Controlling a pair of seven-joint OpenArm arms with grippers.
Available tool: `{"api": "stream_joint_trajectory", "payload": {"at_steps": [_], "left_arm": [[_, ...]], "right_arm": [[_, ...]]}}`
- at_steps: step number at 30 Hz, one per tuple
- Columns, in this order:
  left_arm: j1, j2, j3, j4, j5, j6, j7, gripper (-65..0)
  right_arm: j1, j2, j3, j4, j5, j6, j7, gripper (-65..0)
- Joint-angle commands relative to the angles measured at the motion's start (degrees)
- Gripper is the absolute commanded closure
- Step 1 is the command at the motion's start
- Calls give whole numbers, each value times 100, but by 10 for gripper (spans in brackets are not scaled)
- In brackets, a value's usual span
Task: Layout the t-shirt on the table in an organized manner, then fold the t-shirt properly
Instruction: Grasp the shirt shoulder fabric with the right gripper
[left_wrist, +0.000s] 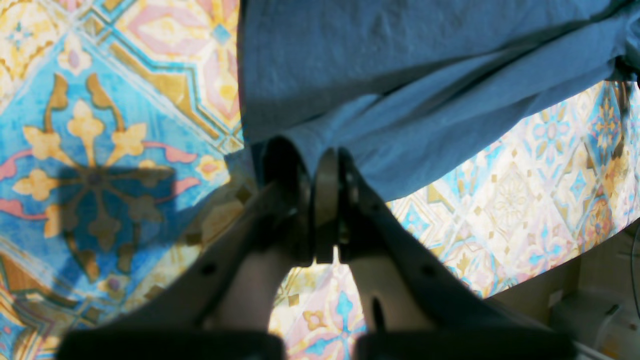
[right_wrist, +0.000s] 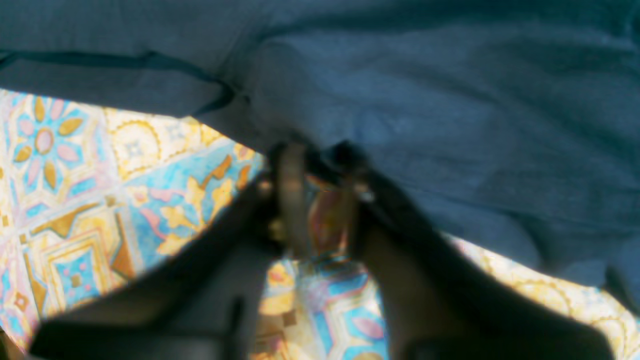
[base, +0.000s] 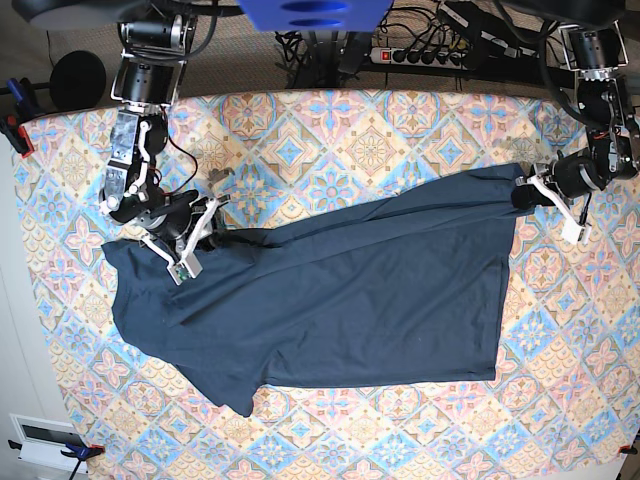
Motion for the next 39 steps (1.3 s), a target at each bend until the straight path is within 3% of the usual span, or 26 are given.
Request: {"api": "stream_joint_trajectory", "payload": {"at_steps": [1, 6, 13, 18, 20, 27, 34, 39], "left_arm": [[-59, -136, -52, 85, -87, 0, -90, 0], [-59, -136, -52, 85, -96, 0, -90, 0], [-59, -136, -52, 112, -96, 0, -90, 0], [-50, -136, -43, 121, -96, 0, -90, 0], [-50, -136, -43, 121, -96, 0, -90, 0], [-59, -136, -43, 121, -96, 0, -90, 0], [-42, -136, -43, 121, -105, 0, -90, 0], [-50, -136, -43, 121, -105, 0, -90, 0]], "right_arm": [[122, 40, 16, 131, 84, 17, 150, -32], [25, 40, 60, 685, 136, 17, 255, -23], [-748, 110, 201, 1793, 1130, 17, 220, -23], [-1100, 137, 500, 2039, 1367, 17, 229, -24], [-1100, 146, 491, 1925, 1130, 17, 229, -50], [-775, 154, -520, 1934, -558, 17, 264, -259], [-555, 154, -1478, 1819, -1965, 17, 712, -270], [-555, 154, -1540, 1362, -2343, 17, 871, -270]]}}
